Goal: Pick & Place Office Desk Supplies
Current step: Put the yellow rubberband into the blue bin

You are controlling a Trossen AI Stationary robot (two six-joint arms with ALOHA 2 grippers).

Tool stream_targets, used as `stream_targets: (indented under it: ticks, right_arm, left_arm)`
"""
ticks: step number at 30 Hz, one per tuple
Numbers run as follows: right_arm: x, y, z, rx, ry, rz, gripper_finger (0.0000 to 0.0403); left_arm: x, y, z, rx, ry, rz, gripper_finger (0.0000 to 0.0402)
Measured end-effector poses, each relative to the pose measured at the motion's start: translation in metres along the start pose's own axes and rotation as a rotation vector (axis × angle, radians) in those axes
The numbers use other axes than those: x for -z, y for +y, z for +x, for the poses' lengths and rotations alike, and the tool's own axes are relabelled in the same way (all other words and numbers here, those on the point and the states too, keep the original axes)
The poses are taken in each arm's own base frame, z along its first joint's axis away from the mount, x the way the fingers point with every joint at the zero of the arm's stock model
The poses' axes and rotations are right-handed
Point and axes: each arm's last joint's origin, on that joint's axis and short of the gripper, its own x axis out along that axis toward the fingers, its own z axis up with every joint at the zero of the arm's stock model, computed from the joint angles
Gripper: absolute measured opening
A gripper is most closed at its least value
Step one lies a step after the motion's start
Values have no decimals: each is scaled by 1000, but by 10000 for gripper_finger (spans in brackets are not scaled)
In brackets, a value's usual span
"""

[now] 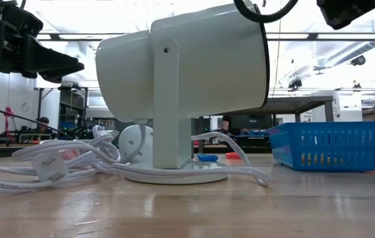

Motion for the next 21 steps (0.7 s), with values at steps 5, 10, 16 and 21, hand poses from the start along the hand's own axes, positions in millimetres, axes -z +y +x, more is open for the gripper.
stream_targets:
  ticks: [5,10,16,21]
  right_arm:
    - [6,-2,14,8,1,-14,185]
    - [12,-4,30,-4,-10,-26,185]
    - [17,-7,47,-14,-12,-36,185]
    - [18,-8,56,-26,-13,-35,185]
  left_arm:
    - [0,0,0,0,0,0,159]
    - [0,0,0,0,0,0,159]
    - [0,0,0,0,0,0,159]
    - [0,0,0,0,0,0,159]
